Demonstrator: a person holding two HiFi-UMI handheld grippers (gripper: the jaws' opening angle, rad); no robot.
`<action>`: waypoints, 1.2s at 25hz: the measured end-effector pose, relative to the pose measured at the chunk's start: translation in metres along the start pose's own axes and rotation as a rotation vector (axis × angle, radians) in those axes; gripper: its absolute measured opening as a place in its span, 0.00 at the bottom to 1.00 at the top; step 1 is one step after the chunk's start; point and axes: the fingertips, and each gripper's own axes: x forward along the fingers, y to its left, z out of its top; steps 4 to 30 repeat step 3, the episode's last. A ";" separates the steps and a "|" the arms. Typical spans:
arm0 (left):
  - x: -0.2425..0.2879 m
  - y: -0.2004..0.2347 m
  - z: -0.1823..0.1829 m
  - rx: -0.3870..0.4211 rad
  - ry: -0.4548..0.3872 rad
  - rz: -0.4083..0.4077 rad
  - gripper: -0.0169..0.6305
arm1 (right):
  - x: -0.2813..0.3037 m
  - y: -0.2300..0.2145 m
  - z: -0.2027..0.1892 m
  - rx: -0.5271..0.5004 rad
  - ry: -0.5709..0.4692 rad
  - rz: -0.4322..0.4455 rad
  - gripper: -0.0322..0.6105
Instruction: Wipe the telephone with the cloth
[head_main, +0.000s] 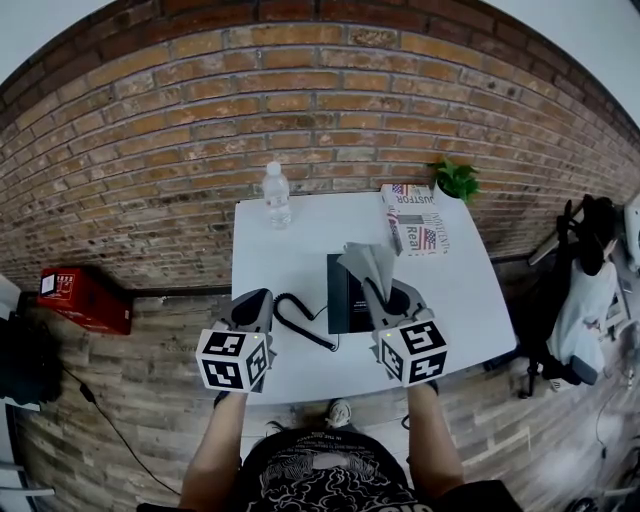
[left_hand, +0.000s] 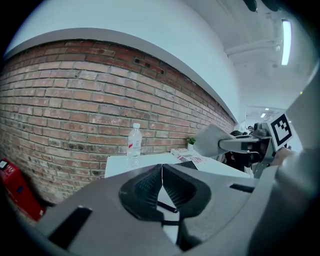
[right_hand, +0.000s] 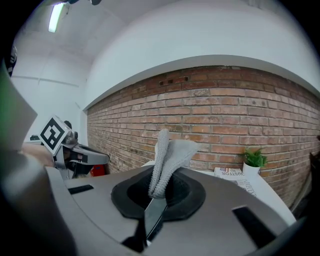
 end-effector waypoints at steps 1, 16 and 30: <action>0.000 -0.001 0.000 0.001 0.000 -0.001 0.04 | 0.000 0.000 0.000 0.000 -0.001 0.000 0.07; 0.000 -0.002 0.001 0.004 0.001 -0.002 0.04 | -0.001 -0.001 0.001 -0.001 -0.002 0.001 0.07; 0.000 -0.002 0.001 0.004 0.001 -0.002 0.04 | -0.001 -0.001 0.001 -0.001 -0.002 0.001 0.07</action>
